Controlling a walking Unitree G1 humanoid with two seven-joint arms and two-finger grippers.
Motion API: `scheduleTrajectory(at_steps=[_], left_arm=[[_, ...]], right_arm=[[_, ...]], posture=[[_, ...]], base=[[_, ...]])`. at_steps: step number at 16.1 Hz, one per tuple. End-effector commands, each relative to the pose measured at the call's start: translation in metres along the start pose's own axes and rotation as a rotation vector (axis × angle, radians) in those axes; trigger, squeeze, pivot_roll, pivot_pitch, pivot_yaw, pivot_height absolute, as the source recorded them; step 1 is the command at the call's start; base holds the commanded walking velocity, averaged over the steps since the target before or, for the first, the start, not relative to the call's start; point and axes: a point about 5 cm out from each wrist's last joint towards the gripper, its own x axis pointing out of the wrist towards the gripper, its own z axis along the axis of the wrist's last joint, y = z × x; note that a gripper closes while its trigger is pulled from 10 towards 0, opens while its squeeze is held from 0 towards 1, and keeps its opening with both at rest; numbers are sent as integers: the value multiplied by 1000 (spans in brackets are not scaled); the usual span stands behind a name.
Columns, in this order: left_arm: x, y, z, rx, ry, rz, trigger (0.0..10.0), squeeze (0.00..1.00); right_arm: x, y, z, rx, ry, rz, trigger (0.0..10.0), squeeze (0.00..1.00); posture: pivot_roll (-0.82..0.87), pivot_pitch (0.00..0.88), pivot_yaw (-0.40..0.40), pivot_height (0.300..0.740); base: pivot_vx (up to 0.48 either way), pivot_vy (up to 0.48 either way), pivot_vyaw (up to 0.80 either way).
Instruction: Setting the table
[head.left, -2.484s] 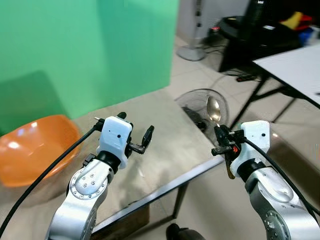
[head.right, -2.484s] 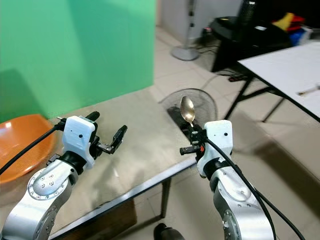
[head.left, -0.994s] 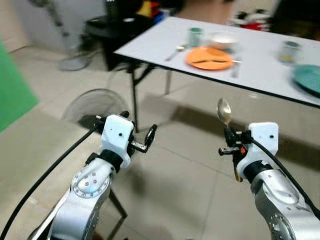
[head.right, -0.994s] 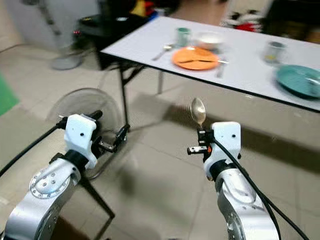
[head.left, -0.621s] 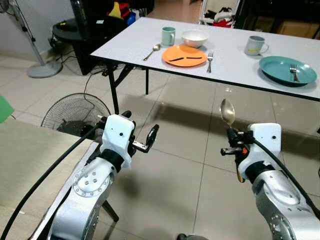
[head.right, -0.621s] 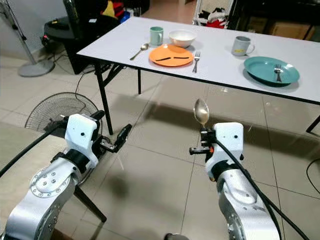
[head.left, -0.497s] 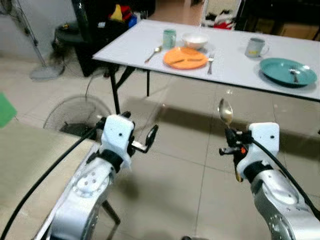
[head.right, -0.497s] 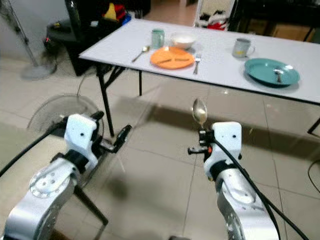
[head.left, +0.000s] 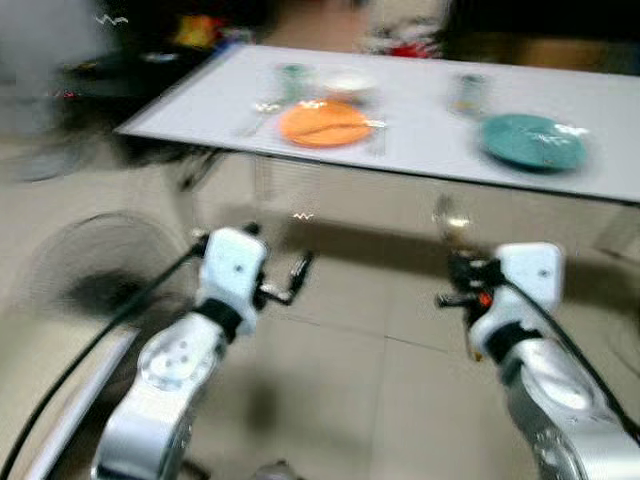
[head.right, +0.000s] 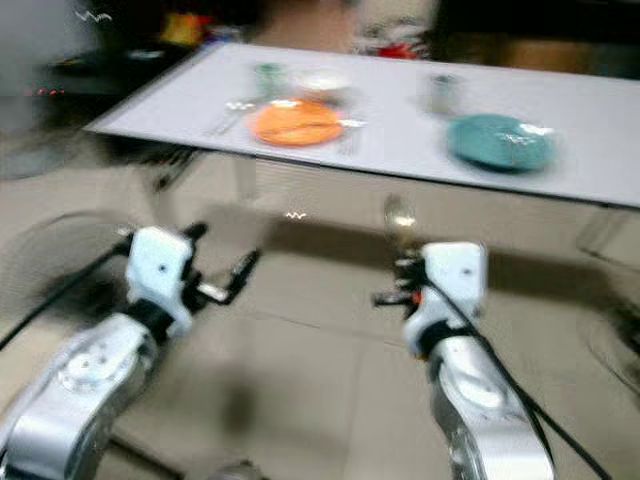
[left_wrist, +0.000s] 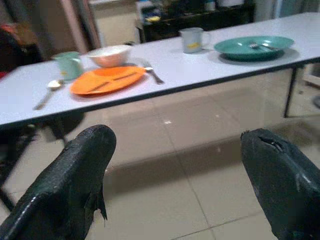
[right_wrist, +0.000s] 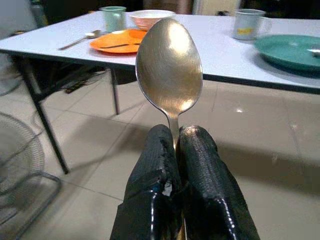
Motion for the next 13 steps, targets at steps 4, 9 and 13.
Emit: scheduleTrajectory(at_steps=[4,9,13], left_arm=[[2,-5,5,-5,-23,-25,10000,0],[3,0,4,-1,-18,8,10000,0],[4,0,4,-6,-18,9,10000,0]], right_arm=[[-2,-4,5,-7,-20,-19,10000,0],[1,-5,8,-24,-24,-1,10000,0],[2,-5,8,-25,-21,1,10000,0]], posture=[[56,0,39,740],[52,0,41,740],[51,0,39,740]], base=[[248,0,-687],[247,0,0],[276,0,0]])
